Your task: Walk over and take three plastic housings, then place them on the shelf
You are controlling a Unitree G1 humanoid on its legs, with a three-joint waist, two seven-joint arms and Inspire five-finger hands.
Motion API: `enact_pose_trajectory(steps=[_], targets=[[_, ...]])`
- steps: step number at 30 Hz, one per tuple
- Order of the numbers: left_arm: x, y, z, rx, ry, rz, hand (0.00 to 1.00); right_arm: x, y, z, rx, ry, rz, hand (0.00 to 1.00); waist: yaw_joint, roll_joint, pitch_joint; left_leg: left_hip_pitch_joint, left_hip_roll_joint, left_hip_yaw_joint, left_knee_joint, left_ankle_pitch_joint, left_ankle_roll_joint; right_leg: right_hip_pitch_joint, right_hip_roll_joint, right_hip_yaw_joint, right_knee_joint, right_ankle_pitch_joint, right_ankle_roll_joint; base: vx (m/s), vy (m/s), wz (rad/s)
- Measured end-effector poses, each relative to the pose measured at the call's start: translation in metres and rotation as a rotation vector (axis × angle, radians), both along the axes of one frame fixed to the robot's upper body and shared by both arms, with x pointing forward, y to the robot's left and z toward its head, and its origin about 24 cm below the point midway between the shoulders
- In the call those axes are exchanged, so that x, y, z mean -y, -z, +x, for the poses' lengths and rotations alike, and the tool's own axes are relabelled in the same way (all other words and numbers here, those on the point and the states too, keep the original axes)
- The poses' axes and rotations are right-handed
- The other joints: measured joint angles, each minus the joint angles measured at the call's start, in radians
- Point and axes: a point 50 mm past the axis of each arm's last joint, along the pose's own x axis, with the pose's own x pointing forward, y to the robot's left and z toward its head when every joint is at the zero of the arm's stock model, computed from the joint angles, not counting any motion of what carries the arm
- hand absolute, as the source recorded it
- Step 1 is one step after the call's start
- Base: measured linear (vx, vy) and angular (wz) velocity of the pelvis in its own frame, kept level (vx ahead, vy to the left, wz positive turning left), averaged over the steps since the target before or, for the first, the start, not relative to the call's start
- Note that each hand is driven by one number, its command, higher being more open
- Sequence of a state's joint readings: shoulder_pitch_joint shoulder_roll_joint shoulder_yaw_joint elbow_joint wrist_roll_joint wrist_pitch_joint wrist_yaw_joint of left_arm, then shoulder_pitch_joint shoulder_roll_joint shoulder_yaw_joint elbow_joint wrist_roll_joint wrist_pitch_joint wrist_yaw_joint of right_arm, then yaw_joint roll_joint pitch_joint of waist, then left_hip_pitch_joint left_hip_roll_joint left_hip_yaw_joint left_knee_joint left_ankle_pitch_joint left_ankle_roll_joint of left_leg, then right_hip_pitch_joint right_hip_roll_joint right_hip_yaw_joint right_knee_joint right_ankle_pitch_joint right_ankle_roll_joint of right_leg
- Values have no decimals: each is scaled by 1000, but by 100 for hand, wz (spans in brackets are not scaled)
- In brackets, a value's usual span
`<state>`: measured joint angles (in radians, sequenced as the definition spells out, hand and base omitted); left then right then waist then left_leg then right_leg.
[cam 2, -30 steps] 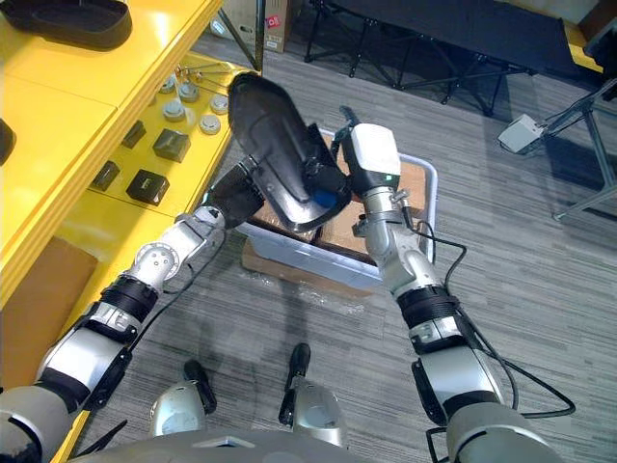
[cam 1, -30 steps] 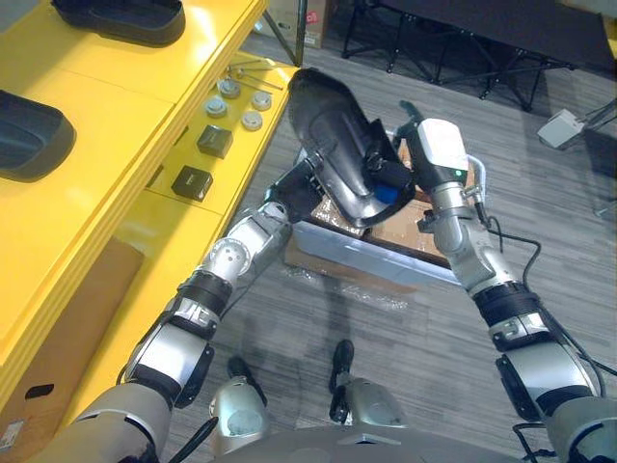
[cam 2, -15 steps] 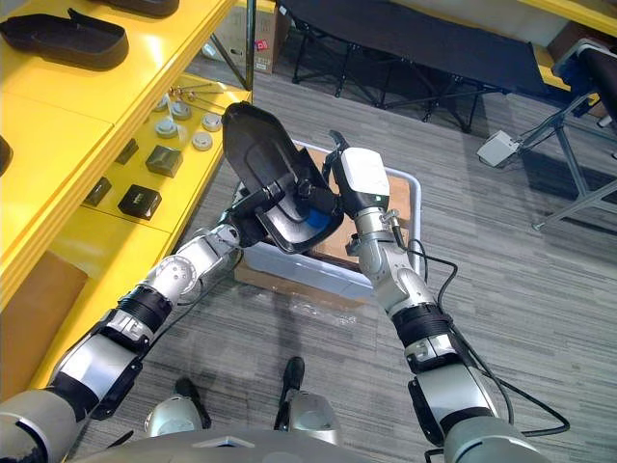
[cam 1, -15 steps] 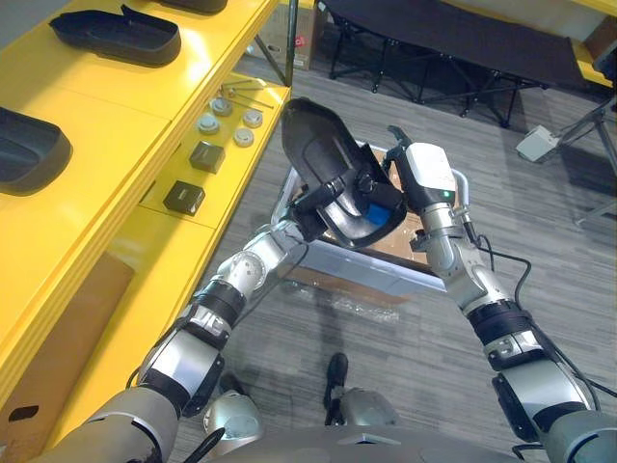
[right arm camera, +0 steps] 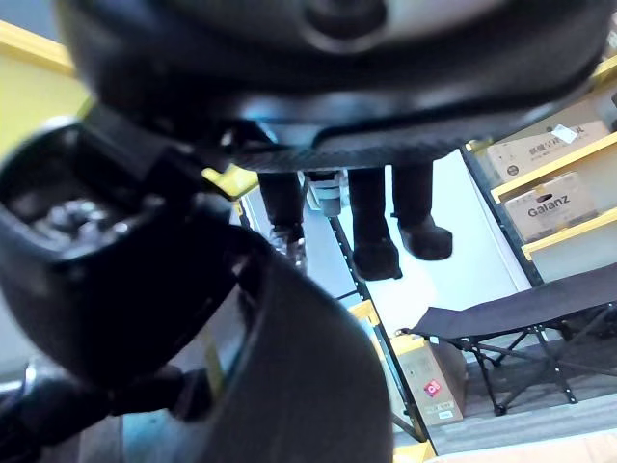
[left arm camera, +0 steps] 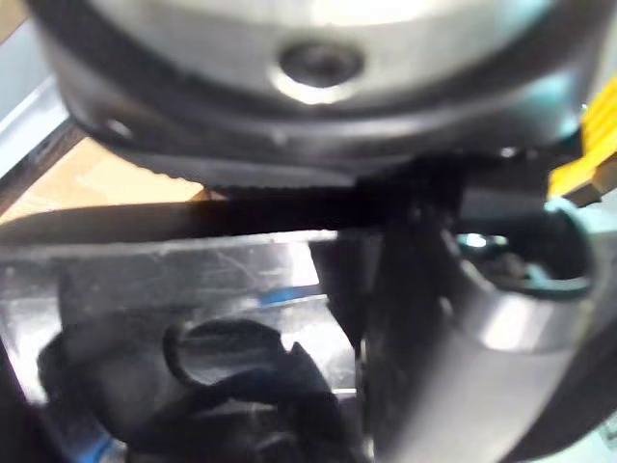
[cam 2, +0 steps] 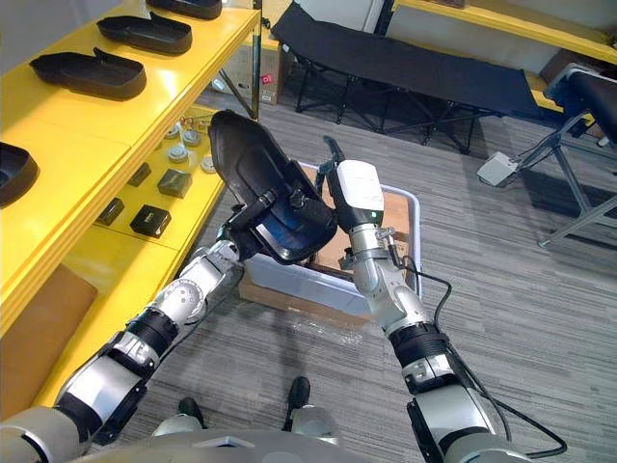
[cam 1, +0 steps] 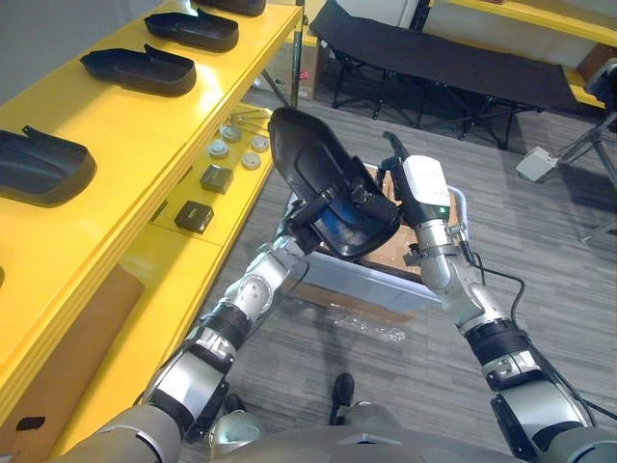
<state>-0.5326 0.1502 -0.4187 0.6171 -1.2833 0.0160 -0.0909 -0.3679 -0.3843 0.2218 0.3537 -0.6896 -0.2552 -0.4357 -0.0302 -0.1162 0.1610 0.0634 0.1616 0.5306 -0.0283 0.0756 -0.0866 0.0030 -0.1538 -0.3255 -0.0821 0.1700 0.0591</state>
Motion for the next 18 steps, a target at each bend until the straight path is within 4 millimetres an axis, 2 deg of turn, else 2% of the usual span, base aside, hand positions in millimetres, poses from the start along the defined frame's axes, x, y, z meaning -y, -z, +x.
enact_pose_trajectory(steps=[5,7,12,15,16,18], targets=[[-13,-19,-1,147,-101,-9,0,-5,-4,-22,62,-85,108,100,-4,1,-1,31,-10,7,-55,30,0,1,-1,0,-2,0,1,9,14,-7],[-20,-39,-1,261,-175,76,0,-8,-10,-28,77,-119,167,100,-3,7,-6,34,-15,8,-55,32,1,4,5,-3,3,1,1,37,-4,1],[-48,-60,-15,398,-401,314,0,-9,-27,-48,83,-202,372,100,-5,44,-50,47,-13,-4,-55,32,0,23,8,-19,3,1,4,54,4,6],[-75,-68,-36,473,-565,497,0,0,-32,-68,51,-260,611,100,-3,58,-62,52,-14,-12,-55,29,-2,35,7,-28,3,-10,13,5,5,8],[-88,-66,-46,476,-637,557,0,7,-29,-76,24,-276,738,100,-4,64,-67,52,-15,-13,-55,25,-1,36,6,-34,1,-16,14,-12,8,3],[-99,-63,-57,468,-695,615,0,15,-24,-82,2,-275,891,100,-4,69,-72,53,-15,-15,-56,18,-5,37,5,-39,-2,-24,13,-16,9,4]])
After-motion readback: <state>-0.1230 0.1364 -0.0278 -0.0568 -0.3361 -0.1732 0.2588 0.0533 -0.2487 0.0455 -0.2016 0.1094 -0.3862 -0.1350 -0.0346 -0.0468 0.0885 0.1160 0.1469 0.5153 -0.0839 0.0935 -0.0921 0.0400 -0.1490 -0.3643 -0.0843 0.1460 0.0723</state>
